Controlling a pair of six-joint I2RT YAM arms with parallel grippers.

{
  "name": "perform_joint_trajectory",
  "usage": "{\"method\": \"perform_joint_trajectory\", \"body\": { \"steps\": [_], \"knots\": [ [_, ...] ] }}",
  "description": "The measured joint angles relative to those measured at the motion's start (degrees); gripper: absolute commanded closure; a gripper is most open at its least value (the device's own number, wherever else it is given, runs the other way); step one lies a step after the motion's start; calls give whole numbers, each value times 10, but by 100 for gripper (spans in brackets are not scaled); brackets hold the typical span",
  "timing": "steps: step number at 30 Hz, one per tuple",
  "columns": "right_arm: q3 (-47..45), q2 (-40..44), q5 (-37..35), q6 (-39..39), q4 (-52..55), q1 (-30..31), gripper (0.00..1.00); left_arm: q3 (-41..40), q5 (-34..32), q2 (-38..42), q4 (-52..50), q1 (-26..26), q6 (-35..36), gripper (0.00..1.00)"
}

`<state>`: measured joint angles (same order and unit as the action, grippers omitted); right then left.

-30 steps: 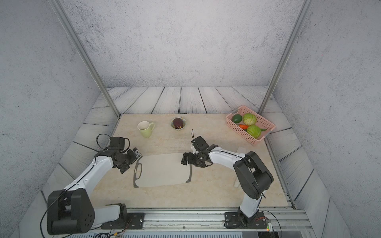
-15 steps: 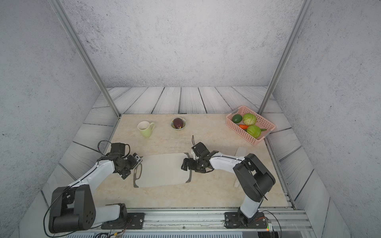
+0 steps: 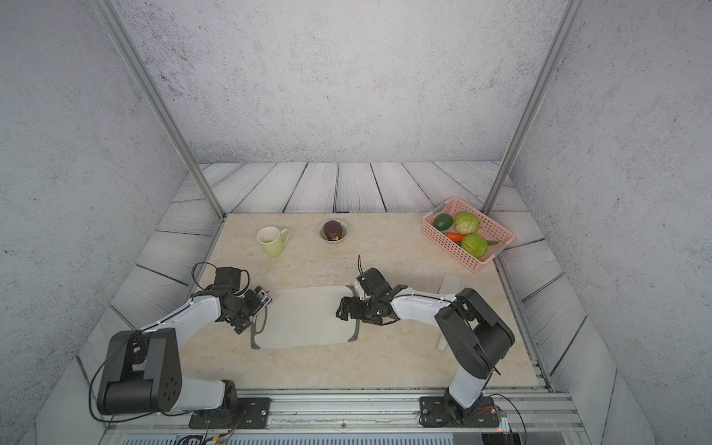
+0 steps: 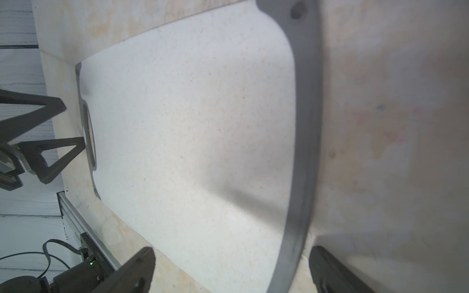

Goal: Align the knife with the edge of the cutting board
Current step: Move the work surface to the center of the board.

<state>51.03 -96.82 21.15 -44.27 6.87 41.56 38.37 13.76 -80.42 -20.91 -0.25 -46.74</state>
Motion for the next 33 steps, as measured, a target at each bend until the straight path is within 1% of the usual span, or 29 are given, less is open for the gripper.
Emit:
{"method": "perform_joint_trajectory", "body": {
  "steps": [6, 12, 18, 23, 33],
  "knots": [
    [0, 3, -8, 0, 7, 0, 1, 10, -19, -17, 19, 27, -2, 2],
    [0, 7, -30, 0, 23, -3, 1, 36, -47, -48, 25, 68, -3, 2],
    [-2, 12, -43, 0, 32, -27, 1, 55, -66, -70, 31, 110, -11, 2],
    [-8, 17, -43, 3, 32, -59, 1, 75, -64, -88, 24, 138, -13, 2],
    [-9, 20, -39, 26, 41, -115, 1, 149, -36, -144, -44, 174, -2, 2]
  ]
}}
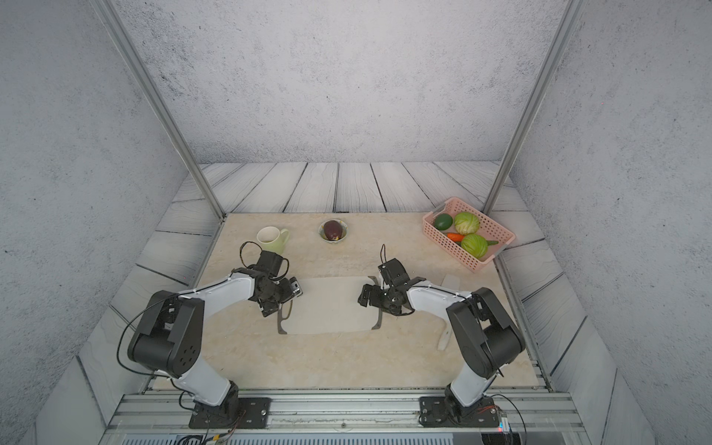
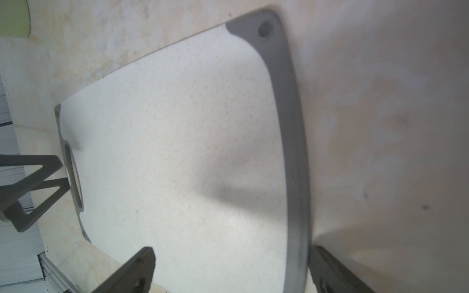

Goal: Align the knife with the edge of the cutting board
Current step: Move the work surface to the center of the board.

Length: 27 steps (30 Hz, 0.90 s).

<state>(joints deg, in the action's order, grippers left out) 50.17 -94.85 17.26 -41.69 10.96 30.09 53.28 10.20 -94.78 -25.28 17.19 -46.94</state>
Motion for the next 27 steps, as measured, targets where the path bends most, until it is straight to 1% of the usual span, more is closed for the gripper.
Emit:
{"method": "perform_joint_trajectory", "body": {
  "steps": [7, 16, 23, 27],
  "knots": [
    [0, 3, 7, 18, 13, -32, 1, 46, 35, -36, -38, 12, 2, 2],
    [-5, 7, 4, 29, 16, -41, 1, 122, 26, -85, -106, 33, 28, 2],
    [-27, 24, -3, 29, 5, -44, 1, 157, 15, -110, -122, 51, 35, 2],
    [-30, 26, -4, 30, 1, -44, 1, 167, 36, -120, -109, 76, 34, 2]
  ]
}}
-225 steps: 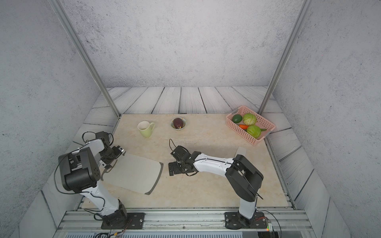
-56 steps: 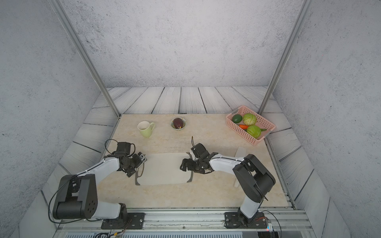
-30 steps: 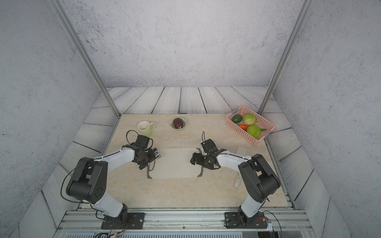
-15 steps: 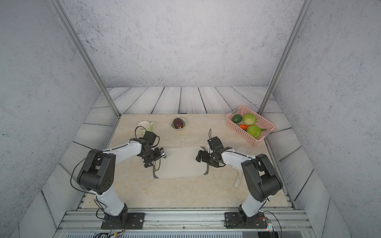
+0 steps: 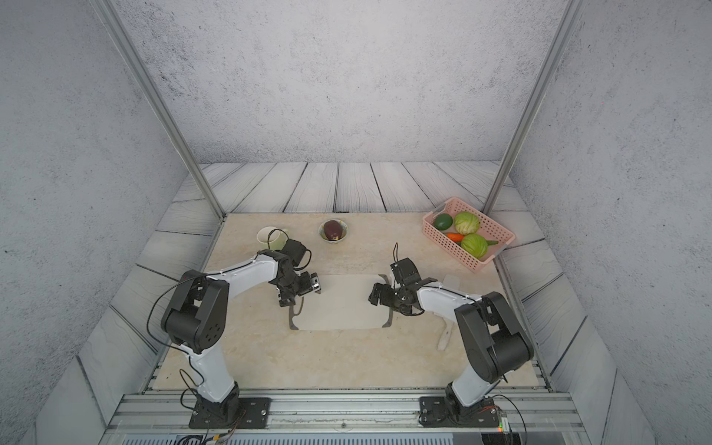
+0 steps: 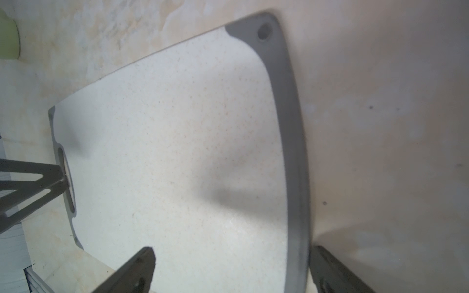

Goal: Align the knife with the edge of the cutting board
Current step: Move the work surface to the center of the board.

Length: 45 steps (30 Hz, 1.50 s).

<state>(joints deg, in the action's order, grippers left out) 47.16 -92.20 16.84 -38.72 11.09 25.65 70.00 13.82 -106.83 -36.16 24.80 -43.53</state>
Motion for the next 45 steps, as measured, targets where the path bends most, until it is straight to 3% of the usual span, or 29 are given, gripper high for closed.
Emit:
{"method": "perform_joint_trajectory", "body": {
  "steps": [5, 24, 45],
  "knots": [
    [-9, 7, 1, 0, -4, -6, 1, 16, -5, -18, -6, 26, 2, 2],
    [-48, 50, 16, 4, 11, -41, 1, 17, 26, -21, 27, 36, -3, 2],
    [-6, 12, 37, 11, 28, -60, 1, 4, 29, -12, 49, 36, -4, 2]
  ]
}}
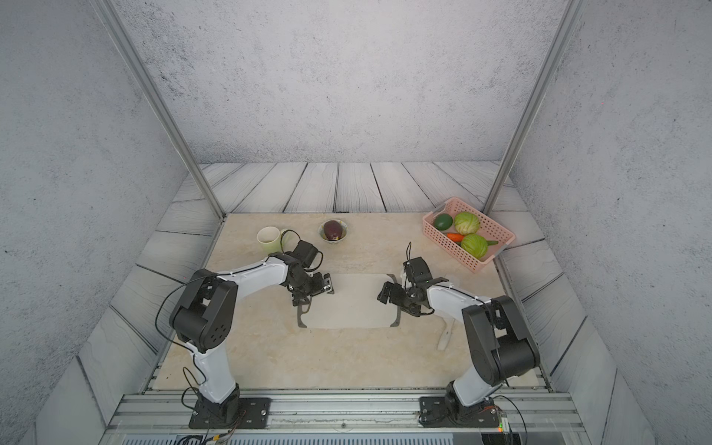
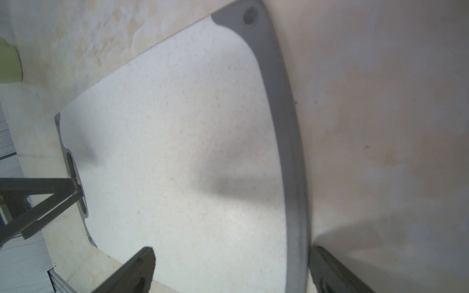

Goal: Align the knife with the edge of the cutting board
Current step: Move the work surface to the center of the board.

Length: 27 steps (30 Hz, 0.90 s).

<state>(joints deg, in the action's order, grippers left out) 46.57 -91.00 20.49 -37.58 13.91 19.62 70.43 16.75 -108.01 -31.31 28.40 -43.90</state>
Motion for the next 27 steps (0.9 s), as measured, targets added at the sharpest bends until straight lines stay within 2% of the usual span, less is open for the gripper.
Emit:
{"method": "perform_joint_trajectory", "body": {
  "steps": [27],
  "knots": [
    [16, -14, -1, -10, 4, -1, 1, 8, -4, 2, -8, 0, 16, 2]
  ]
}}
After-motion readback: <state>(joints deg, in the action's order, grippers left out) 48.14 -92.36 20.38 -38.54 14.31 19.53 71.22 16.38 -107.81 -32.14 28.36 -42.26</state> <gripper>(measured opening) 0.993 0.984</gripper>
